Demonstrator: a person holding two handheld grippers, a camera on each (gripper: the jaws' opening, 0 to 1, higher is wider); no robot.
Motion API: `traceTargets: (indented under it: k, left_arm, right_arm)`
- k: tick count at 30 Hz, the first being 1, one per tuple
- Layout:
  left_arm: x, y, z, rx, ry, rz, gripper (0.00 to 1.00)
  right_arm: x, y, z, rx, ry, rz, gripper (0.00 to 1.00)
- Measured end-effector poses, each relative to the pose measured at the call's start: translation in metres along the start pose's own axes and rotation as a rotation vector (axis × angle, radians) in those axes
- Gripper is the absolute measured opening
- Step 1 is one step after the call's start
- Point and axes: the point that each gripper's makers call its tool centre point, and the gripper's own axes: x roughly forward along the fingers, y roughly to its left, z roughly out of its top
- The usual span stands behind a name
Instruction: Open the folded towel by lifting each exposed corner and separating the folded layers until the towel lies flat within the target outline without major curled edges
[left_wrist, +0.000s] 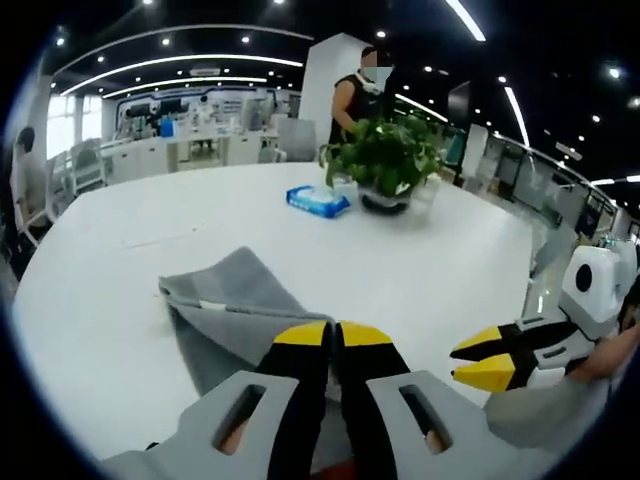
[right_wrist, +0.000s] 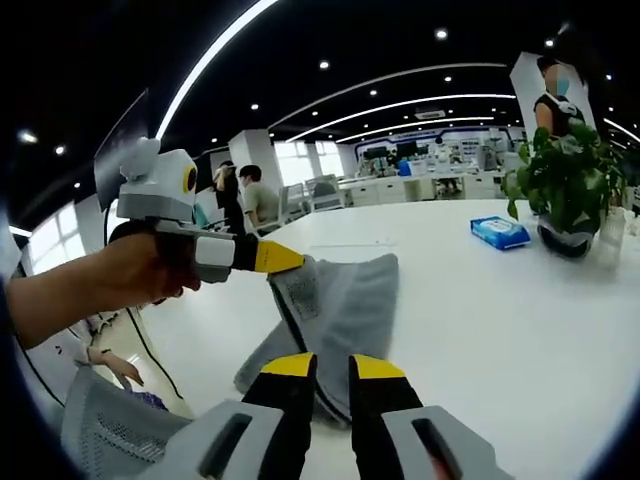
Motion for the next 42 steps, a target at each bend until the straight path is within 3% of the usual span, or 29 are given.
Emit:
traceTargets:
  k: [8, 10, 19, 29, 32, 34, 38, 42]
  left_arm:
    - [0.006, -0.012, 0.006, 0.050, 0.005, -0.023, 0.02]
    - [0.008, -0.015, 0.008, 0.057, 0.007, -0.027, 0.02]
    - [0.014, -0.032, 0.020, 0.078, 0.001, -0.016, 0.02]
    - [0.030, -0.058, 0.025, 0.076, 0.012, -0.029, 0.02]
    - [0.035, -0.066, 0.026, 0.075, 0.016, -0.038, 0.02]
    - [0.039, -0.073, 0.027, 0.084, 0.016, -0.042, 0.02]
    - [0.044, -0.082, 0.026, 0.106, 0.025, -0.040, 0.02]
    - [0.047, -0.087, 0.022, 0.100, 0.017, -0.028, 0.02]
  right_arm:
    - [-0.006, -0.013, 0.009, 0.066, -0.039, -0.020, 0.10]
    - [-0.011, -0.014, 0.019, 0.102, -0.076, 0.005, 0.11]
    - [-0.027, -0.037, 0.059, 0.071, -0.128, 0.019, 0.13]
    - [-0.029, -0.055, 0.080, 0.033, -0.075, 0.081, 0.14]
    - [-0.027, -0.067, 0.087, -0.049, -0.071, 0.069, 0.13]
    - [-0.024, -0.072, 0.093, -0.047, -0.071, 0.074, 0.13]
    - [-0.012, -0.077, 0.102, -0.023, -0.055, 0.131, 0.15]
    - [0.006, -0.070, 0.101, -0.068, -0.008, 0.195, 0.17]
